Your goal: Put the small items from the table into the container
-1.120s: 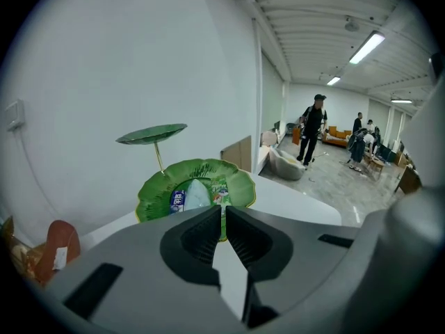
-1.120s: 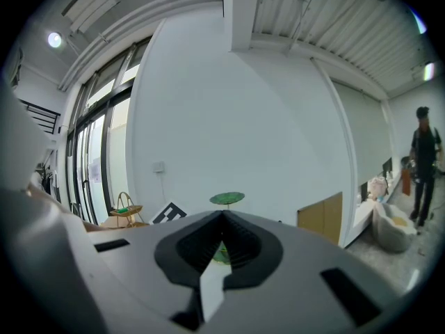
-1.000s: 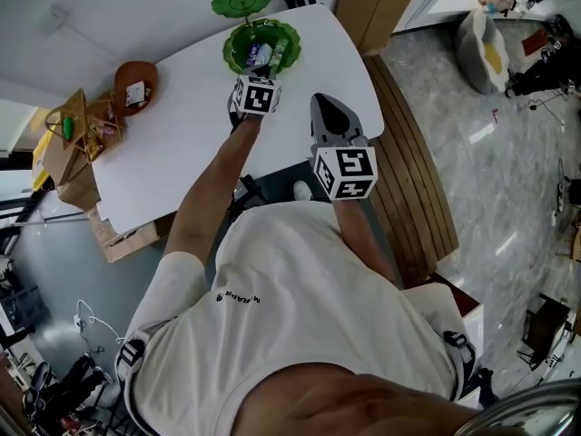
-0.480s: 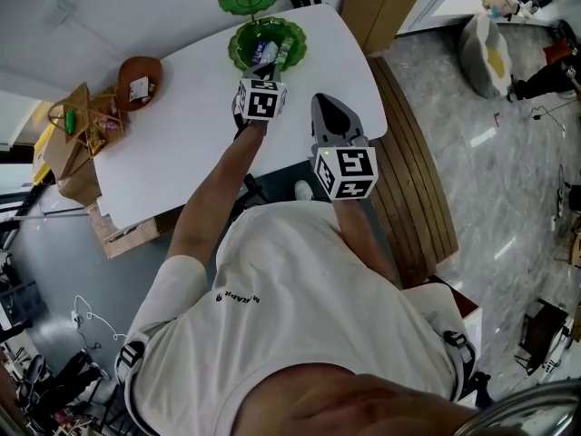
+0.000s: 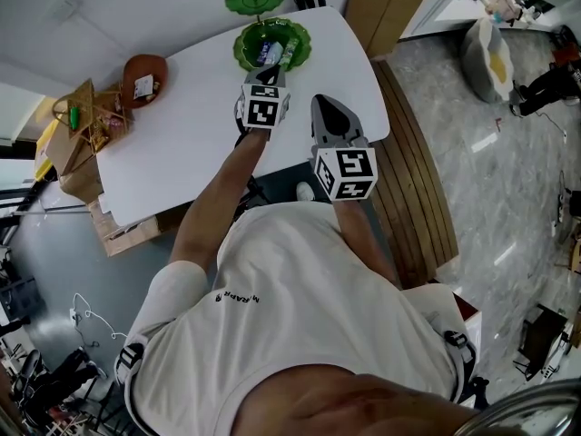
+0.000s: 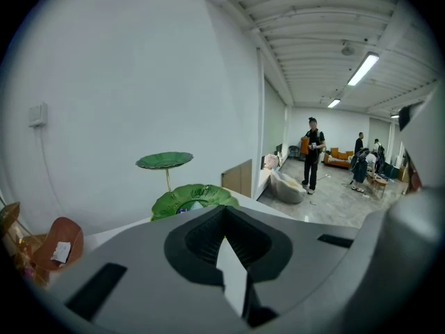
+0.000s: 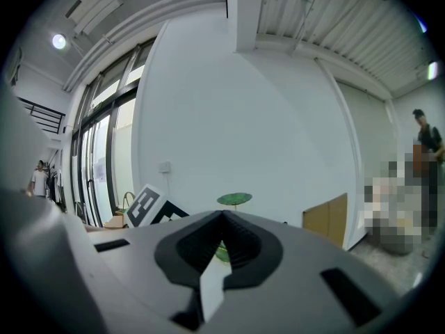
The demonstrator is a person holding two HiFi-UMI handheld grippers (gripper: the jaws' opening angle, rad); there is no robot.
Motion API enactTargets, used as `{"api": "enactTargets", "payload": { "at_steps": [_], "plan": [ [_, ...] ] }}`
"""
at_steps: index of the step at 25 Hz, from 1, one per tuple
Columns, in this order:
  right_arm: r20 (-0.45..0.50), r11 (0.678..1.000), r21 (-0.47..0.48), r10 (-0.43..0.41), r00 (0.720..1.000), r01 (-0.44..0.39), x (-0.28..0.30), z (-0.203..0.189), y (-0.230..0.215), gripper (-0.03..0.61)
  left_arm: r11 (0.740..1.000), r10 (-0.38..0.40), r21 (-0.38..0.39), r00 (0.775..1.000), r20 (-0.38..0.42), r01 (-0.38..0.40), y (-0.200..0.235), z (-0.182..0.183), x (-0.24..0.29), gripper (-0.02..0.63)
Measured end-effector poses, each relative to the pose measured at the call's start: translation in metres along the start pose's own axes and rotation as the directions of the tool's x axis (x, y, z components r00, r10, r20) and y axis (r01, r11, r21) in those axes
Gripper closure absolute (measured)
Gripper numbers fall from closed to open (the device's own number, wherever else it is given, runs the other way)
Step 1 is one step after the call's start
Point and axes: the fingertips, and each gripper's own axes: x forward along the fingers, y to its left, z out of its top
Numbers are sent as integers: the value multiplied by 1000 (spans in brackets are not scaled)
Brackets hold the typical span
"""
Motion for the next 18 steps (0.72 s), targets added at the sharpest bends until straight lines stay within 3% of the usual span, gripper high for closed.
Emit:
{"api": "enactTargets", "payload": {
  "at_steps": [7, 18],
  "plan": [
    [-8, 1000, 7, 28, 1000, -28, 1, 0, 9, 574, 1000, 3, -30, 999, 36, -2, -2, 6, -28, 609],
    [3, 999, 2, 53, 999, -53, 3, 0, 23, 574, 998, 46, -57, 987, 155, -38, -6, 28, -82, 609]
  ]
}}
